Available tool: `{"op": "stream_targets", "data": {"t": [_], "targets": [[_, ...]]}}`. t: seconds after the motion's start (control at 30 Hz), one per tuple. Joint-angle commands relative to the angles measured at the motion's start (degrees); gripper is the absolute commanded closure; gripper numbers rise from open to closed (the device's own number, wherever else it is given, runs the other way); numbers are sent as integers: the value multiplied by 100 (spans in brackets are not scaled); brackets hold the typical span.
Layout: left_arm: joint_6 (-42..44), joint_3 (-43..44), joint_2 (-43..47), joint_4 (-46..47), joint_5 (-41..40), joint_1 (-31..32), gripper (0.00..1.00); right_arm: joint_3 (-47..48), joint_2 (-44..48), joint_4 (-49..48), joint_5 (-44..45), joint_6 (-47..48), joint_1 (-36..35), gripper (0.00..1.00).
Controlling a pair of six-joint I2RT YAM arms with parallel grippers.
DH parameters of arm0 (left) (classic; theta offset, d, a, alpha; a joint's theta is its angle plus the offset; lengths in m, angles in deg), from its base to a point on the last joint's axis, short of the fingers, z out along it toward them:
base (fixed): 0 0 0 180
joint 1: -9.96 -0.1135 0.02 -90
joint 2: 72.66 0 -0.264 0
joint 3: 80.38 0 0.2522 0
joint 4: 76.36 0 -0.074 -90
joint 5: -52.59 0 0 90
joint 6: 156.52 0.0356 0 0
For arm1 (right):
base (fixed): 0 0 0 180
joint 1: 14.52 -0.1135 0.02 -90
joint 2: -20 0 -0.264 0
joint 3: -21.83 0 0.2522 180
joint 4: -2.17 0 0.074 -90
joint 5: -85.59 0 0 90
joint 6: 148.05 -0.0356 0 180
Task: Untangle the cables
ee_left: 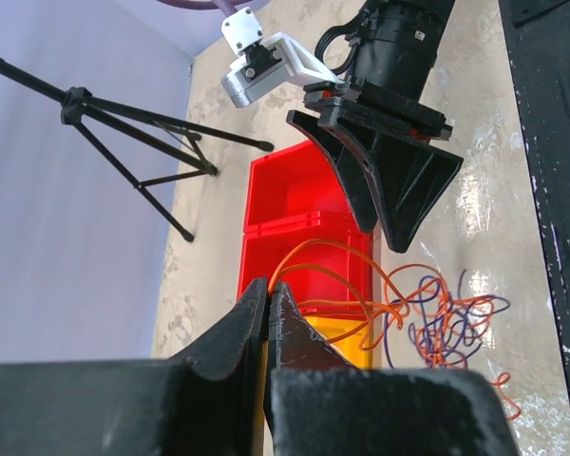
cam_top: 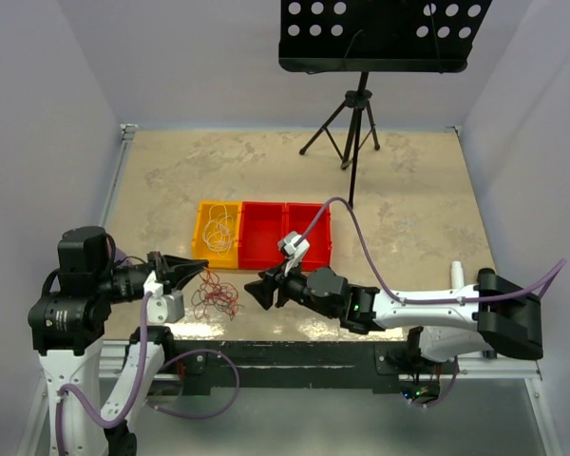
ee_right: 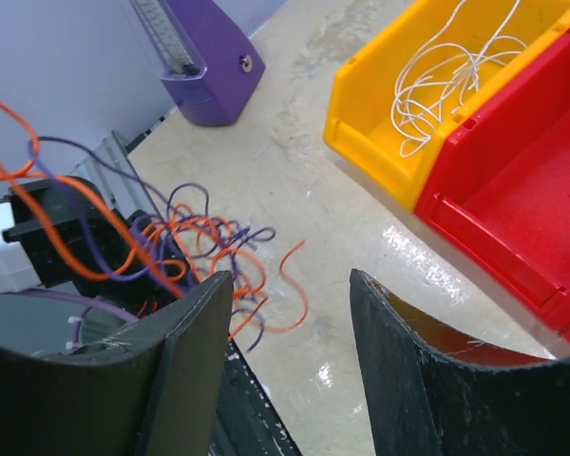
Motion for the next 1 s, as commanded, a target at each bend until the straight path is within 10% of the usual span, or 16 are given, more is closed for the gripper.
{"op": "stream_targets", "data": {"t": [0.0, 0.47, 0.97], "targets": [[95, 203, 41, -19, 403, 20, 100, -60, 201, -360, -8, 188, -95, 44], [-18, 81, 190, 112, 396, 20, 100, 459, 78, 429, 903, 146, -95, 47], [-5167, -1624, 920, 3267, -1467, 12, 100, -16, 1353, 739, 1100, -454, -481, 51]]}}
